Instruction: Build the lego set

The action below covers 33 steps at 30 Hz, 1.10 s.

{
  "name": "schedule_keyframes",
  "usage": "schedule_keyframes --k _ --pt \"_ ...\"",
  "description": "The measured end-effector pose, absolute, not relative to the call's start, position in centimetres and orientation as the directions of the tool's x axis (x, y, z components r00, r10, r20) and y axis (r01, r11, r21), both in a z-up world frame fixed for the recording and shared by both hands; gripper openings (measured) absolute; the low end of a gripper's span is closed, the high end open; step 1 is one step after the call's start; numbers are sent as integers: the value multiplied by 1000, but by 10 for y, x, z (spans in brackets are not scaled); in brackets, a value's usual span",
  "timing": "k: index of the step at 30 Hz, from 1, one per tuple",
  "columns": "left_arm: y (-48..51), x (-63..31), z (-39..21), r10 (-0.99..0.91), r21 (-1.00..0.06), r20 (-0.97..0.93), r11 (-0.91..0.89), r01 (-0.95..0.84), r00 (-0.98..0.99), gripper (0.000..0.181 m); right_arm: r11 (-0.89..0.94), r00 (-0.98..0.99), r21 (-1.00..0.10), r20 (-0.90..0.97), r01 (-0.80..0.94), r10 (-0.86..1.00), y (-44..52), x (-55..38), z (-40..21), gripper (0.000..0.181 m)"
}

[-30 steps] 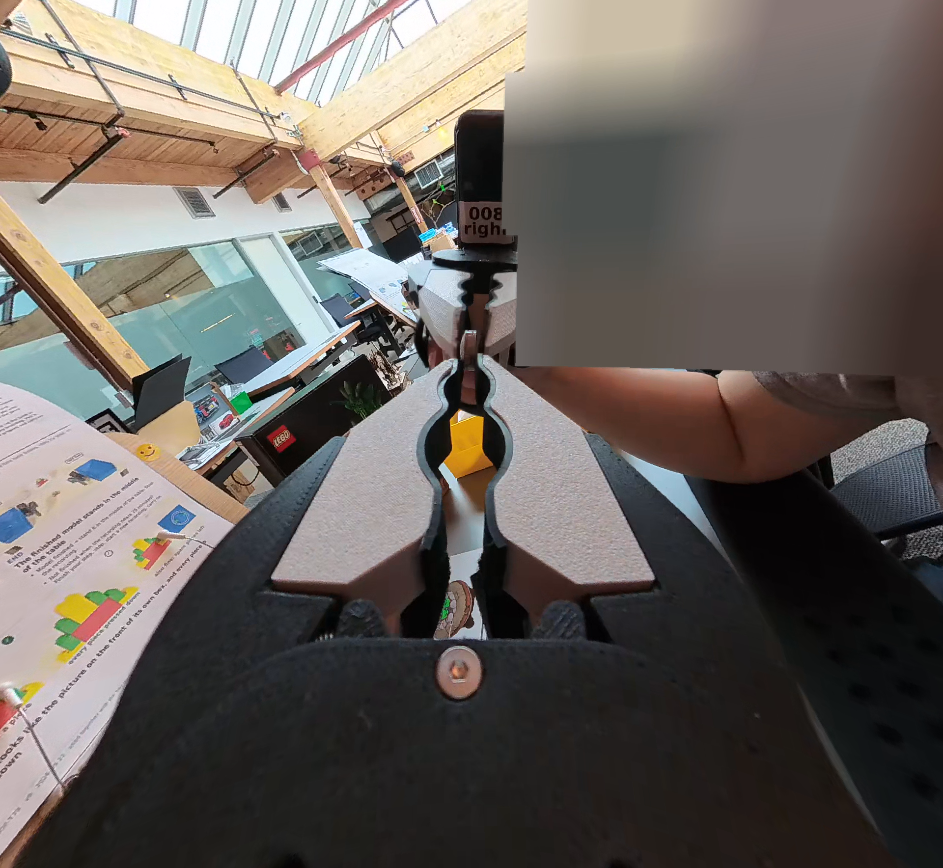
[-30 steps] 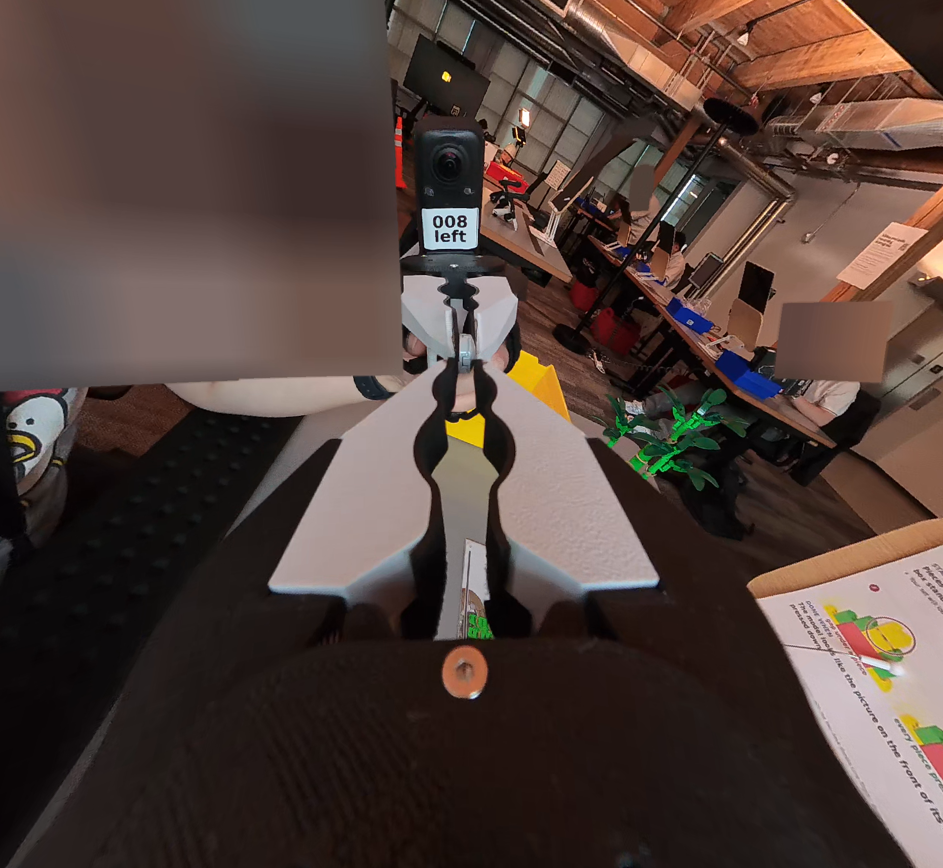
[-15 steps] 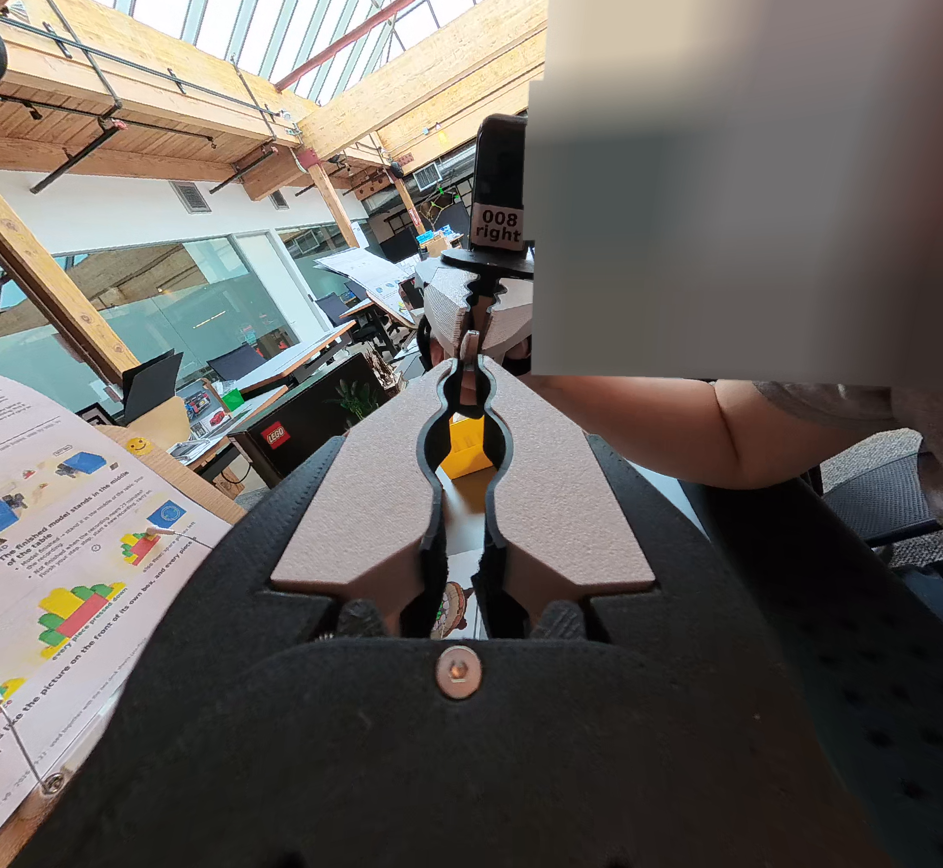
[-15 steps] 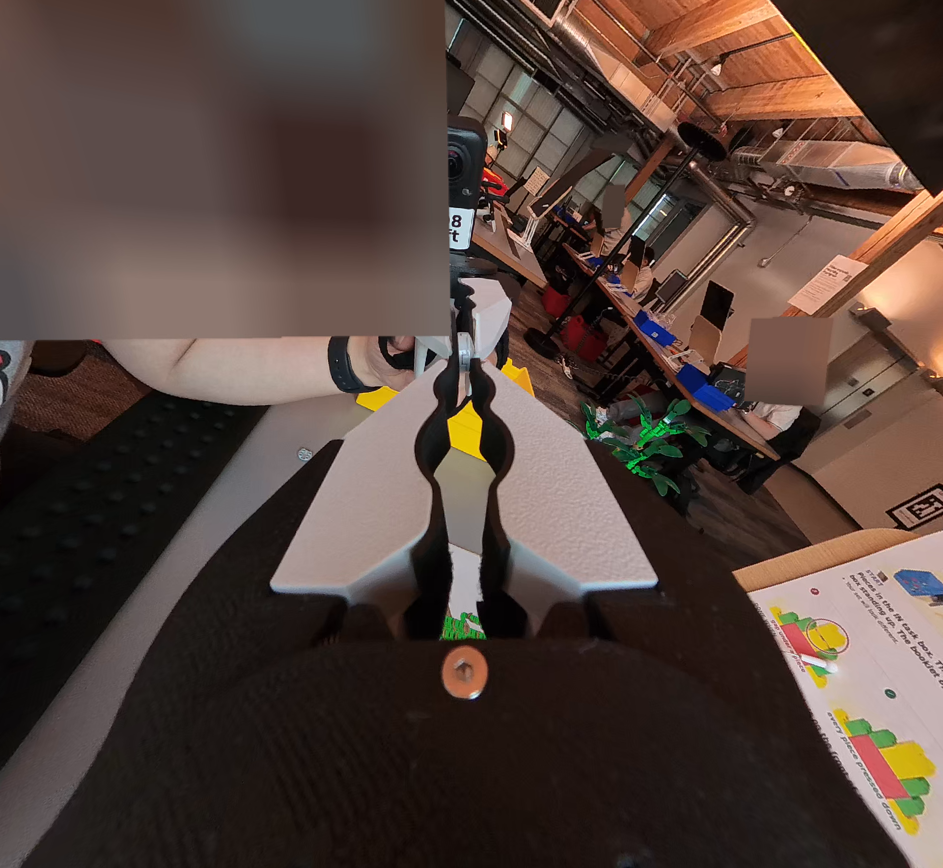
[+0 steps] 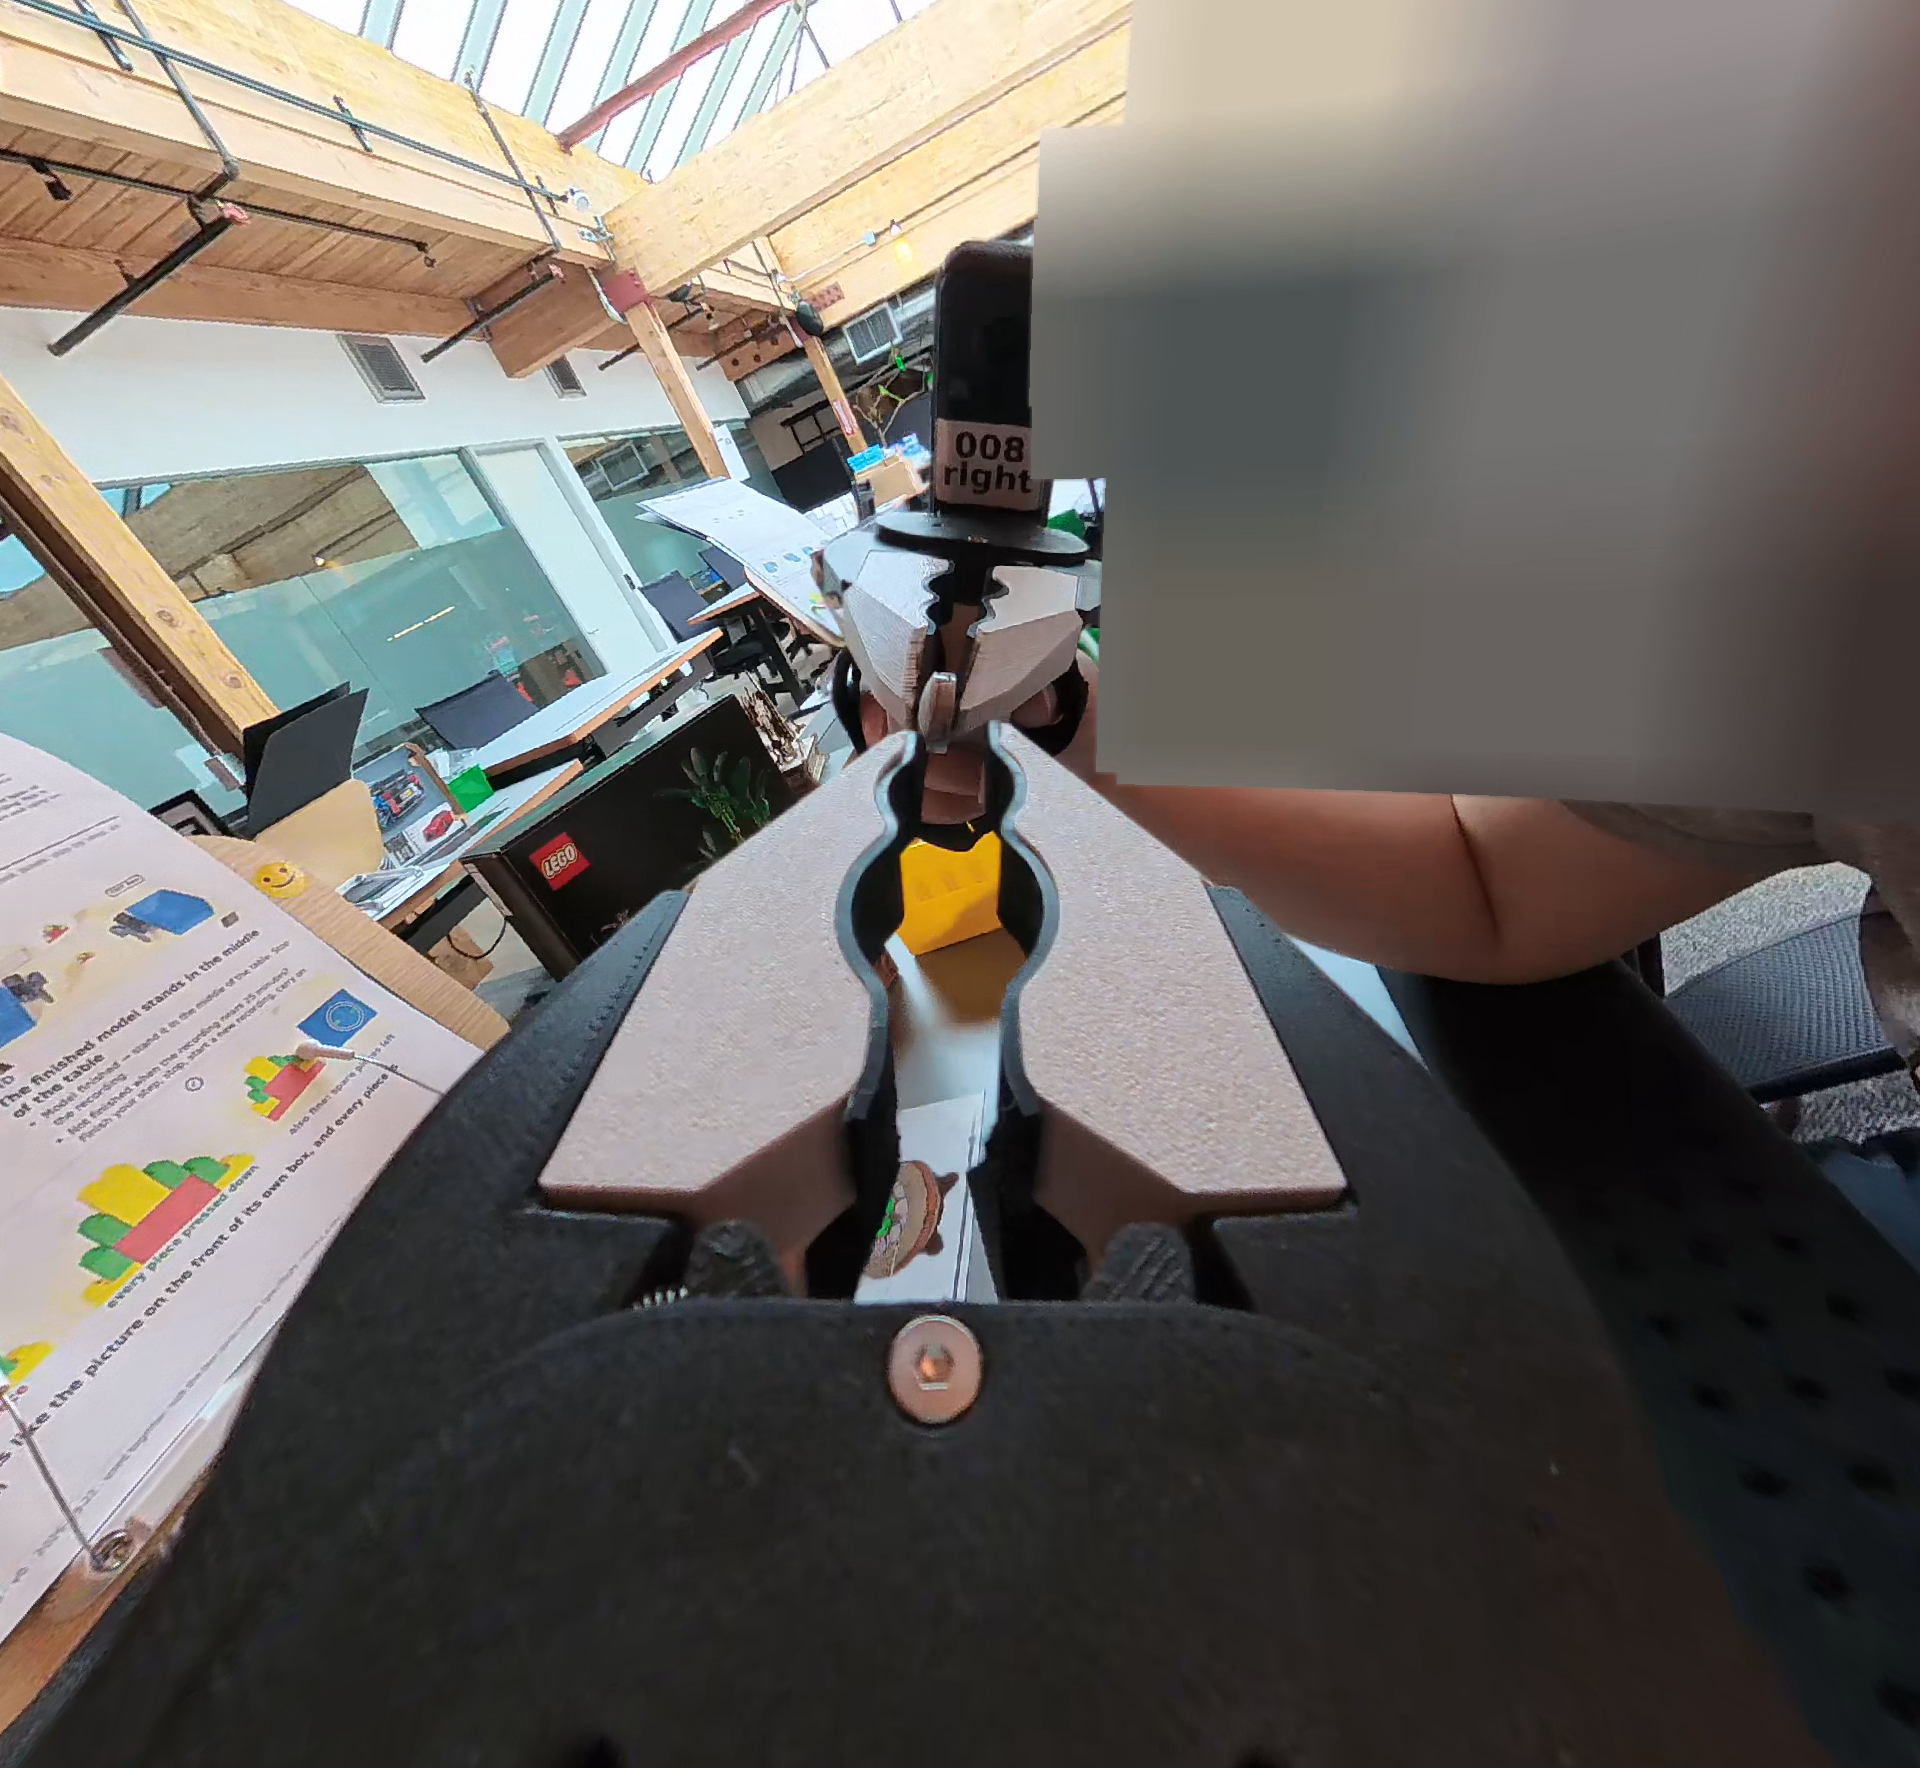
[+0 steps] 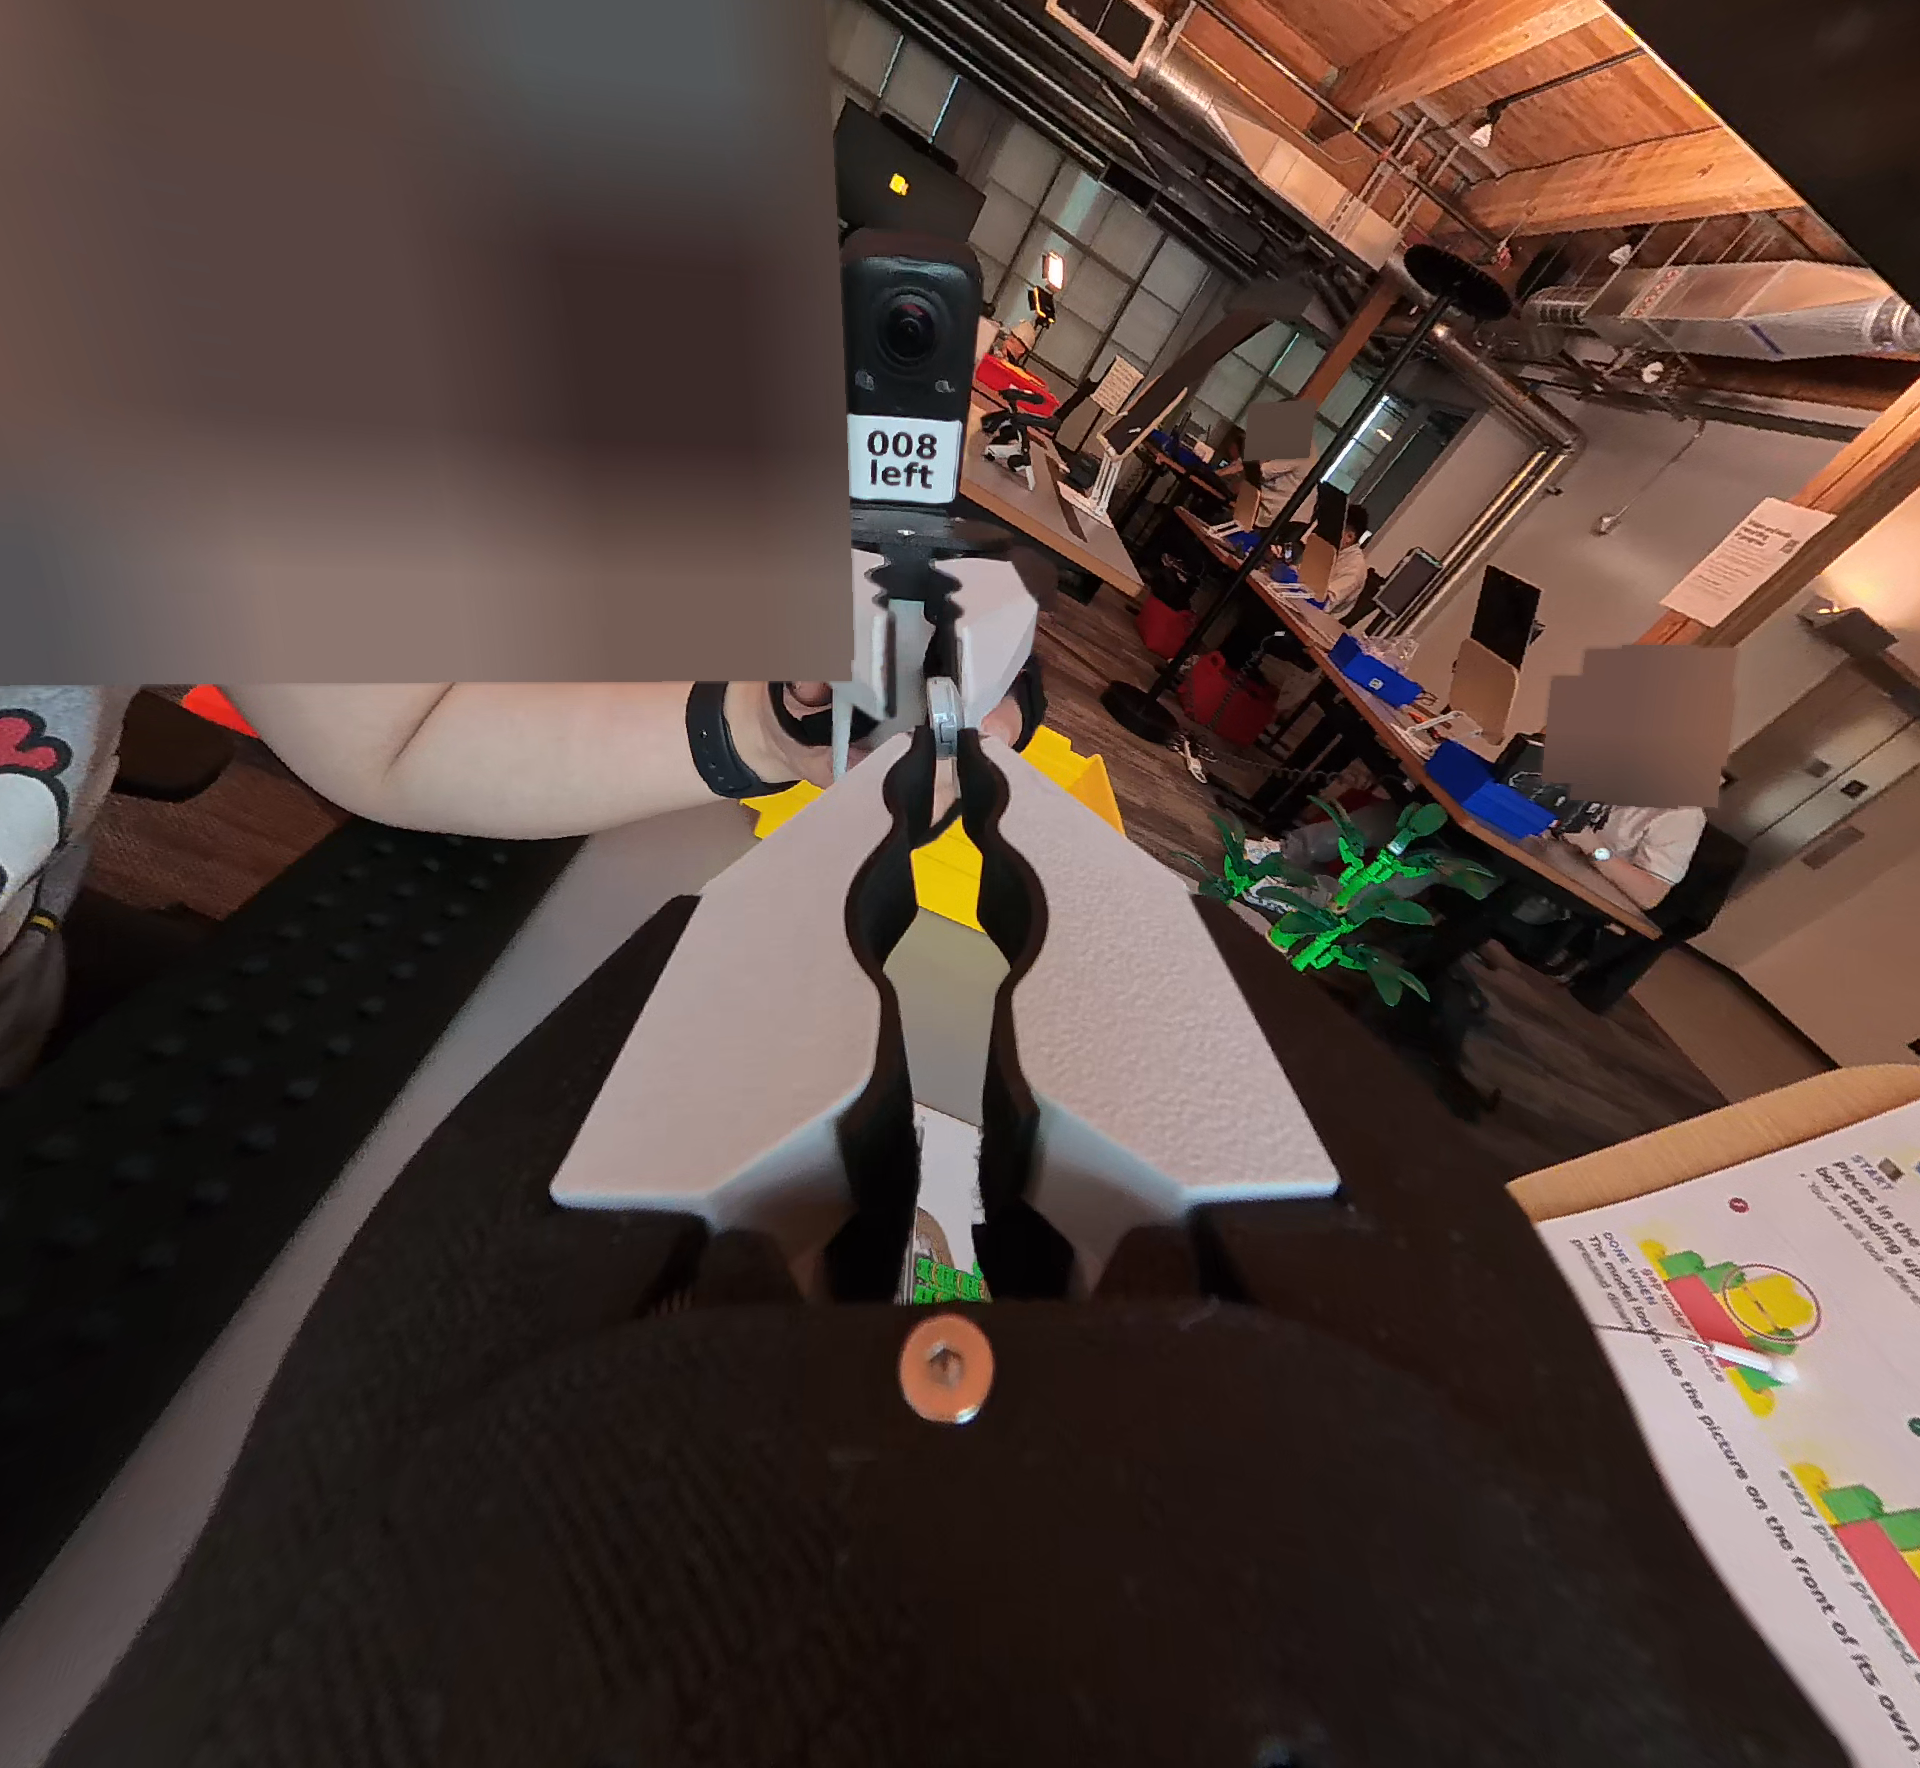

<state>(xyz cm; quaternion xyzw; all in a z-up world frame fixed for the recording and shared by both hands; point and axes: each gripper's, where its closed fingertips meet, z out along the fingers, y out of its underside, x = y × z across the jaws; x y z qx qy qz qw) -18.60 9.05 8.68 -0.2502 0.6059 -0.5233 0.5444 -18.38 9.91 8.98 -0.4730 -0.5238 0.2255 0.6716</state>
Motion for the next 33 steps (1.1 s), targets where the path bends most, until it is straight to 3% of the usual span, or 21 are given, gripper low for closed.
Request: schedule_keyframes --k 21,33 --pt "100 -181 82 -871 -894 -436 389 223 -228 2 441 347 -878 478 184 807 101 -187 88 12" --pt "101 -176 74 -863 -888 -455 420 187 -220 2 473 364 -843 538 257 761 106 -185 82 4"
